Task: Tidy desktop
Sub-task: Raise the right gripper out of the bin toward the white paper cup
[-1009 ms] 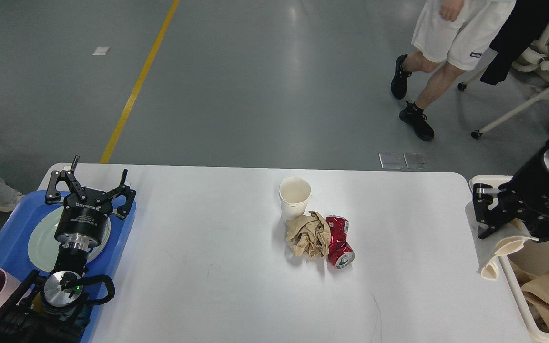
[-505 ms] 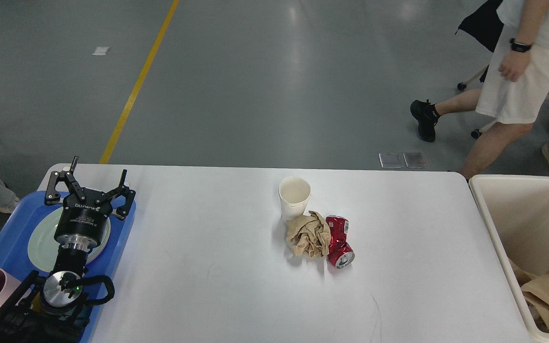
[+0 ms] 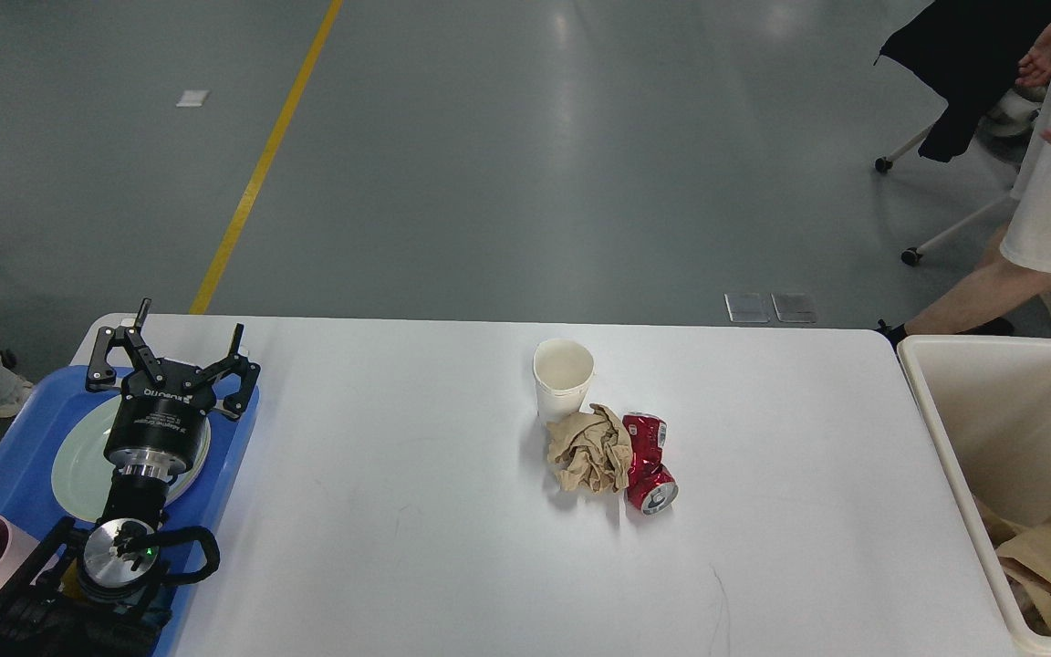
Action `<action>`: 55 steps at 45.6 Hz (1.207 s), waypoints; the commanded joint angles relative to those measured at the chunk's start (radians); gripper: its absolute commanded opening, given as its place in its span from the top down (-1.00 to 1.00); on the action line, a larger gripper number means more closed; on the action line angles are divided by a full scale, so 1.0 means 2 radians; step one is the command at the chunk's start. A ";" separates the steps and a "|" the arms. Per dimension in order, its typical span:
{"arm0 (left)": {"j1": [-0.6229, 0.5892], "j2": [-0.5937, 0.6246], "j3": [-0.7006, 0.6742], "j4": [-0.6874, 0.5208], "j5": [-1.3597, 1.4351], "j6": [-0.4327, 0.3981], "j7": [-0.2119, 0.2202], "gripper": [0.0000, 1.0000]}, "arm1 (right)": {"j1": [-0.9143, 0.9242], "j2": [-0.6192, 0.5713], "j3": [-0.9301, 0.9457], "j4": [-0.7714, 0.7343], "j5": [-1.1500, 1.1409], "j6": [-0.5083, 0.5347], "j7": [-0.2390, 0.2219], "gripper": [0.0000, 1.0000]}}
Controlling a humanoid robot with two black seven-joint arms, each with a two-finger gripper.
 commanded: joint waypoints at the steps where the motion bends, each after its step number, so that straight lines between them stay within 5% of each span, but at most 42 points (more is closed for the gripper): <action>1: 0.000 0.000 0.000 0.000 -0.001 -0.001 0.000 -0.93 | -0.115 0.045 0.057 -0.100 0.000 -0.078 -0.017 1.00; 9: 0.000 0.000 0.000 0.000 -0.001 -0.001 0.000 -0.93 | -0.179 0.085 0.084 -0.137 -0.002 -0.151 -0.047 1.00; 38: -0.001 0.000 0.000 0.000 -0.001 0.000 0.000 -0.93 | -0.193 0.116 0.097 -0.138 -0.002 -0.166 -0.050 1.00; 39: -0.001 0.000 0.000 0.000 0.000 0.000 0.000 -0.93 | -0.192 0.116 0.097 -0.138 -0.002 -0.167 -0.050 0.86; 45: -0.001 0.000 0.000 0.000 0.000 0.000 0.000 -0.93 | -0.191 0.118 0.095 -0.139 -0.002 -0.205 -0.049 -0.90; 55: -0.001 0.000 0.000 0.000 0.000 0.000 0.000 -0.93 | -0.190 0.118 0.096 -0.138 -0.003 -0.215 -0.047 -1.00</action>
